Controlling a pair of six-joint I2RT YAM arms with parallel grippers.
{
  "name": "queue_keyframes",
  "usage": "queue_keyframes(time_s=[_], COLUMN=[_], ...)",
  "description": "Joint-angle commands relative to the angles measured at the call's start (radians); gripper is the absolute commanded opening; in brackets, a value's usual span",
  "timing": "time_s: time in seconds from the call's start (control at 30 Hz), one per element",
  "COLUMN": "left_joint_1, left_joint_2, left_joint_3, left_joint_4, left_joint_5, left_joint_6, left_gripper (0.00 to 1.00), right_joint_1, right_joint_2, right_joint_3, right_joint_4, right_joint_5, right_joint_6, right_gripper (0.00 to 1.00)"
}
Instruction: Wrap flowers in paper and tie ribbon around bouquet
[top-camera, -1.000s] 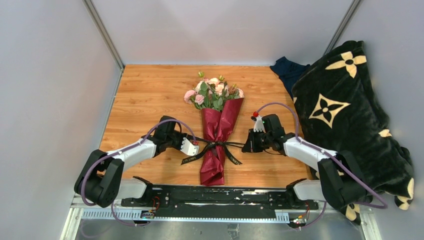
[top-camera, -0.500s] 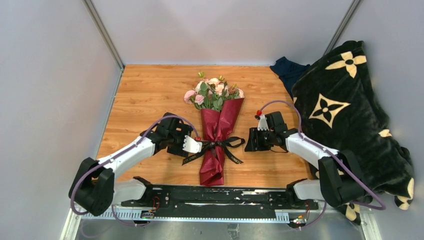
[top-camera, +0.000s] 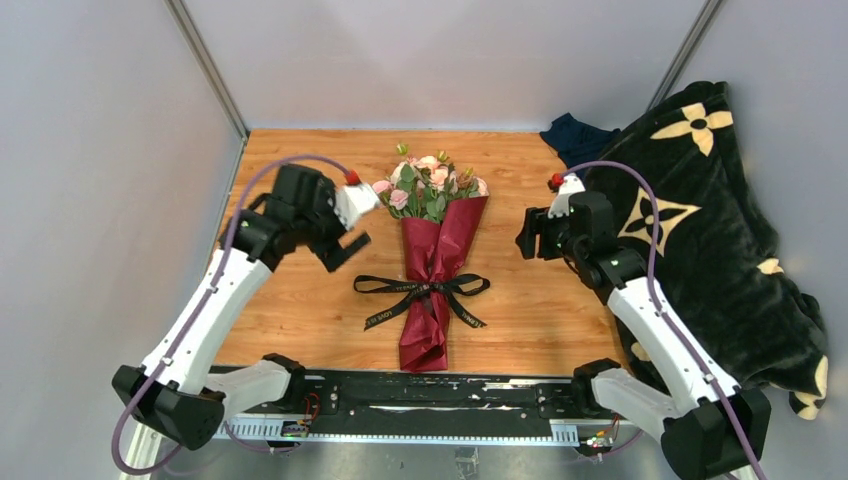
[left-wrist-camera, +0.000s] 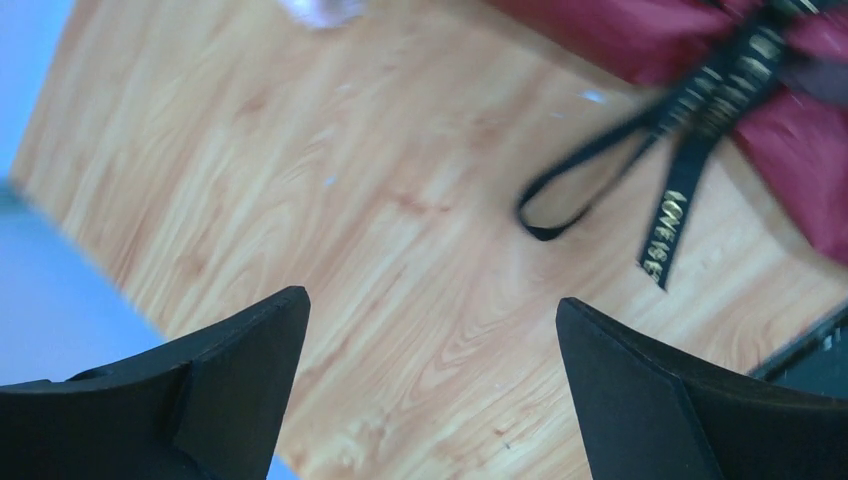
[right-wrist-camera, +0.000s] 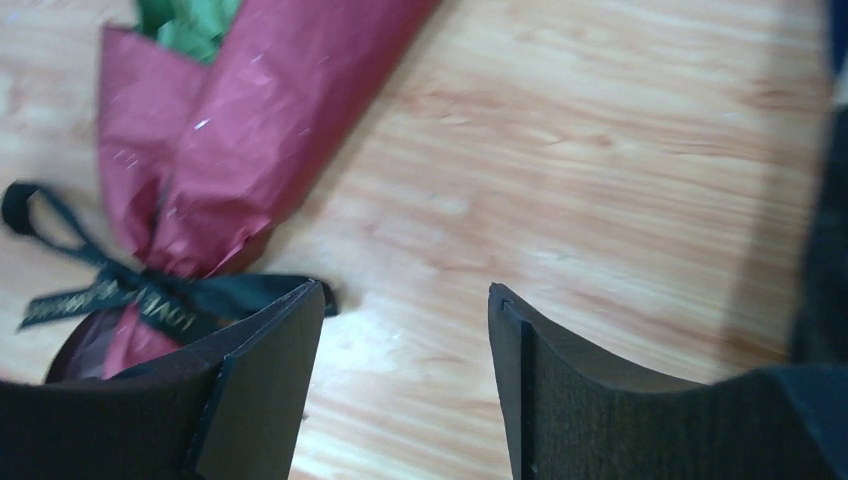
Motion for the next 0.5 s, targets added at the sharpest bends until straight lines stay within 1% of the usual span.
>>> queue_keyframes(time_s=[0.0, 0.07, 0.1, 0.17, 0.23, 0.33, 0.43, 0.47], left_joint_1=[0.105, 0.137, 0.161, 0.219, 0.264, 0.287, 0.296, 0.296], left_joint_2=[0.007, -0.037, -0.060, -0.101, -0.129, -0.159, -0.167, -0.167], left_joint_3=[0.125, 0.069, 0.023, -0.078, -0.177, -0.321, -0.410, -0.428], left_joint_4=[-0.154, -0.078, -0.031, 0.080, 0.185, 0.369, 0.506, 0.528], left_joint_5=[-0.132, -0.163, -0.170, -0.132, -0.113, -0.132, -0.127, -0.117], left_joint_6=[-0.288, -0.294, -0.307, -0.328, -0.347, -0.364, -0.384, -0.384], left_gripper=[1.00, 1.00, 1.00, 1.00, 1.00, 1.00, 1.00, 1.00], right_joint_1=[-0.028, -0.030, -0.030, -0.030, -0.030, -0.029, -0.030, -0.030], right_joint_2=[-0.049, -0.080, -0.098, -0.128, -0.159, -0.185, -0.189, -0.185], right_joint_3=[-0.032, -0.083, -0.103, -0.175, -0.239, -0.302, -0.359, -0.369], right_joint_4=[0.084, 0.157, 0.191, 0.271, 0.332, 0.395, 0.455, 0.465], right_joint_5=[0.288, 0.349, 0.353, 0.393, 0.477, 0.536, 0.583, 0.606], right_joint_6=[-0.050, -0.058, -0.067, -0.055, -0.007, 0.026, 0.036, 0.053], right_gripper=[0.68, 0.70, 0.70, 0.70, 0.72, 0.74, 0.75, 0.75])
